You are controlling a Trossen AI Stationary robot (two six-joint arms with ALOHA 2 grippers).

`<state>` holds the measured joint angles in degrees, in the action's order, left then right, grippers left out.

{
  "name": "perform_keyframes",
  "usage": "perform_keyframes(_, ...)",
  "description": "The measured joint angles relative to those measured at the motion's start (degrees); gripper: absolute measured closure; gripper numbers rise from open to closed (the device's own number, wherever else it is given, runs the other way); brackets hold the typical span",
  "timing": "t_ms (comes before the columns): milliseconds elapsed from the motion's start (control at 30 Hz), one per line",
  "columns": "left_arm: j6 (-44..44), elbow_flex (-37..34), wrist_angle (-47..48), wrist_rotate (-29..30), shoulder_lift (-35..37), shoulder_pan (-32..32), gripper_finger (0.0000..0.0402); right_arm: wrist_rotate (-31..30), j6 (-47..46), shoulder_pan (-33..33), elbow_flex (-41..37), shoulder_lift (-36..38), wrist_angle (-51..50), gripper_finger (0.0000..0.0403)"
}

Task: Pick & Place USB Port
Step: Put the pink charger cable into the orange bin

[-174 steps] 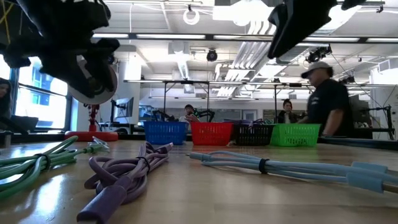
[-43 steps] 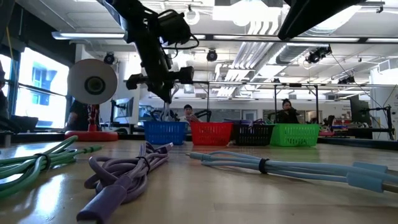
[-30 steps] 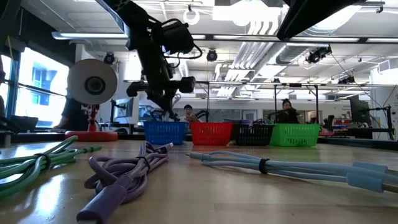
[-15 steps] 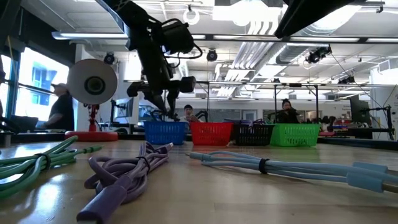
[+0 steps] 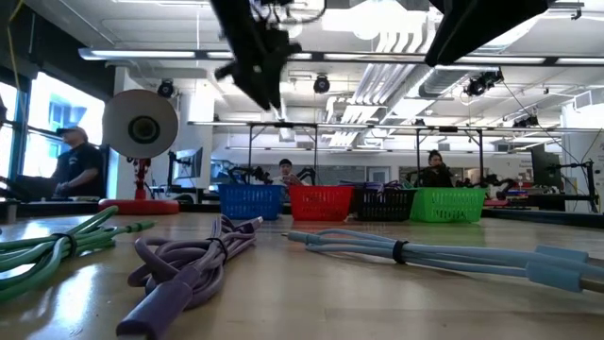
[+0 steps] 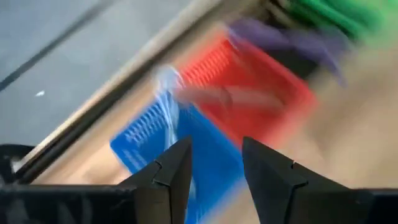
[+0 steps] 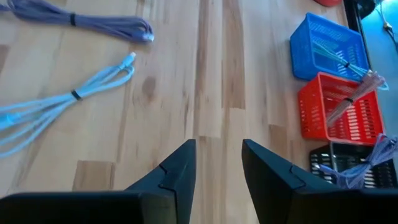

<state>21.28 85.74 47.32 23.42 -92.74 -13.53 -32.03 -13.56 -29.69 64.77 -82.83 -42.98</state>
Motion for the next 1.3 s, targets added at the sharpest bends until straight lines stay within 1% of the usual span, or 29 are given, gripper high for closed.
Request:
perform_keyframes(100,-5.03,4.60,10.25,-7.14,1.78,3.51,0.0266,-0.83,0.09,0.00,0.00,0.00,-0.91,0.0281)
perform_keyframes(167,-6.62,5.88,16.60,-11.36,2.80,6.67,0.0266,-1.15,0.10,0.00,0.00,0.00,-0.92,0.0281)
perform_keyframes(233,-7.85,6.20,20.86,-15.32,3.55,9.87,0.0266,-1.57,0.63,0.02,0.00,0.00,-0.91,0.0281)
perform_keyframes(333,-6.70,6.18,28.09,-17.14,3.88,15.00,0.0266,-2.91,1.02,0.07,0.00,0.00,-0.89,0.0281)
perform_keyframes(400,0.11,6.13,32.38,-17.05,3.86,18.22,0.0266,-3.73,0.96,0.07,0.00,0.00,-0.83,0.0281)
perform_keyframes(467,9.99,6.13,34.95,-16.91,3.63,21.14,0.0266,-3.76,0.70,0.09,0.00,0.00,-0.59,0.0281)
perform_keyframes(600,28.57,6.11,36.41,-16.94,2.43,26.90,0.0266,-3.48,0.66,0.07,0.00,0.00,1.14,0.0281)
perform_keyframes(767,43.03,6.11,39.97,-20.20,0.18,34.89,0.0266,-3.19,1.58,0.07,0.00,0.00,2.75,0.0281)
perform_keyframes(867,54.66,6.09,42.04,-20.17,-1.33,39.45,0.0266,-3.12,2.55,0.07,0.00,0.00,3.31,0.0281)
perform_keyframes(967,68.43,6.09,42.52,-19.69,-2.78,43.49,0.0266,-2.13,3.70,0.07,0.00,0.00,3.46,0.0281)
perform_keyframes(1067,80.16,6.09,42.40,-18.96,-4.46,47.29,0.0266,-1.97,4.92,0.04,0.00,0.00,3.46,0.0281)
perform_keyframes(1167,88.15,6.07,42.31,-19.22,-6.70,50.60,0.0266,-1.97,5.23,0.02,0.00,0.00,3.43,0.0281)
perform_keyframes(1300,96.41,6.07,41.38,-21.91,-9.43,53.96,0.0266,-0.67,6.57,0.02,0.00,0.00,3.43,0.0281)
